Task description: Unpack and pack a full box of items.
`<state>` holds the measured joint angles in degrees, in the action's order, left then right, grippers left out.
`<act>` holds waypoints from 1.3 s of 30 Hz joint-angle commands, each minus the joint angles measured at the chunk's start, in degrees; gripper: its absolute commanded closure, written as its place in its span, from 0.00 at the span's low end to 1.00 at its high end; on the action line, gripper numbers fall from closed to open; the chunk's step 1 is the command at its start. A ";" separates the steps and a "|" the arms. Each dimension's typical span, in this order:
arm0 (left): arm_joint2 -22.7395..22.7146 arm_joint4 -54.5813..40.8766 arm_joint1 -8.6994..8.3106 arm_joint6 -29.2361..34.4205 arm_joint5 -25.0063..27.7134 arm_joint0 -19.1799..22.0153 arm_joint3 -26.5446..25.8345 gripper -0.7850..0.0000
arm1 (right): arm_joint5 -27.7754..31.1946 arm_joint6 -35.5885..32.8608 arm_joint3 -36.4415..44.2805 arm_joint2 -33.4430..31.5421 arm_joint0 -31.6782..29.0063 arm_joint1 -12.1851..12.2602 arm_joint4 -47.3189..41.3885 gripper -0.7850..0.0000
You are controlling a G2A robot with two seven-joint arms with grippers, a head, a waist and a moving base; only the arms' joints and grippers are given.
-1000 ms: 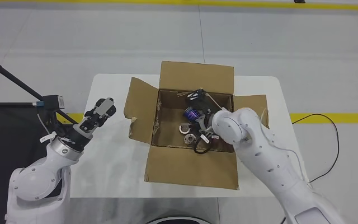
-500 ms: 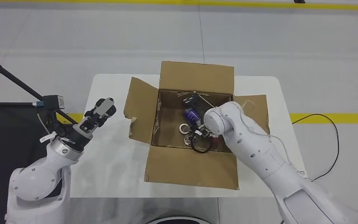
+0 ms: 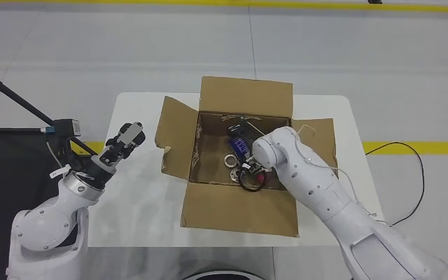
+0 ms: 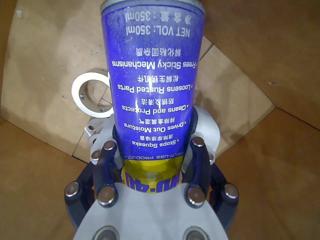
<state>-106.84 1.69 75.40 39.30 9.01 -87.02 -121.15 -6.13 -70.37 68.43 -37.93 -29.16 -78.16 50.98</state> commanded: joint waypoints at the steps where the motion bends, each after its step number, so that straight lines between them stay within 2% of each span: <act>1: 0.00 0.00 0.00 0.00 0.00 0.00 0.00 0.00 | -0.12 -0.20 2.17 -0.62 -0.46 0.21 0.58 1.00; 7: 0.00 0.00 0.00 0.00 0.00 0.00 0.00 0.00 | -0.59 -2.17 12.29 -3.84 -3.41 1.68 4.33 1.00; 13: 0.00 0.00 0.00 0.00 0.00 0.00 0.00 0.00 | 0.66 -2.98 26.76 -9.47 -8.21 3.68 7.66 1.00; 20: 0.00 0.00 0.00 0.00 0.00 0.00 0.00 0.00 | 1.58 -1.16 43.25 -22.41 -16.49 6.48 10.60 1.00; 27: 0.00 0.00 0.00 0.00 0.00 0.00 0.00 0.00 | -3.38 1.30 56.43 -39.33 -27.21 8.59 17.28 1.00; 30: 0.00 0.00 0.00 0.00 0.00 0.00 0.00 0.00 | -4.09 0.42 57.67 -45.59 -30.18 9.11 18.23 1.00; 33: 0.00 0.00 0.00 0.00 0.00 0.00 0.00 0.00 | -4.30 -1.94 55.63 -50.94 -31.55 9.57 19.53 1.00; 39: 0.00 0.00 0.00 0.00 0.00 0.00 0.00 0.00 | -1.50 -5.82 43.89 -58.02 -31.66 10.28 16.18 1.00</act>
<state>-106.84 1.69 75.40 39.30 9.01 -87.02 -121.15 -8.21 -75.91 114.93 -95.00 -61.01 -67.97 68.19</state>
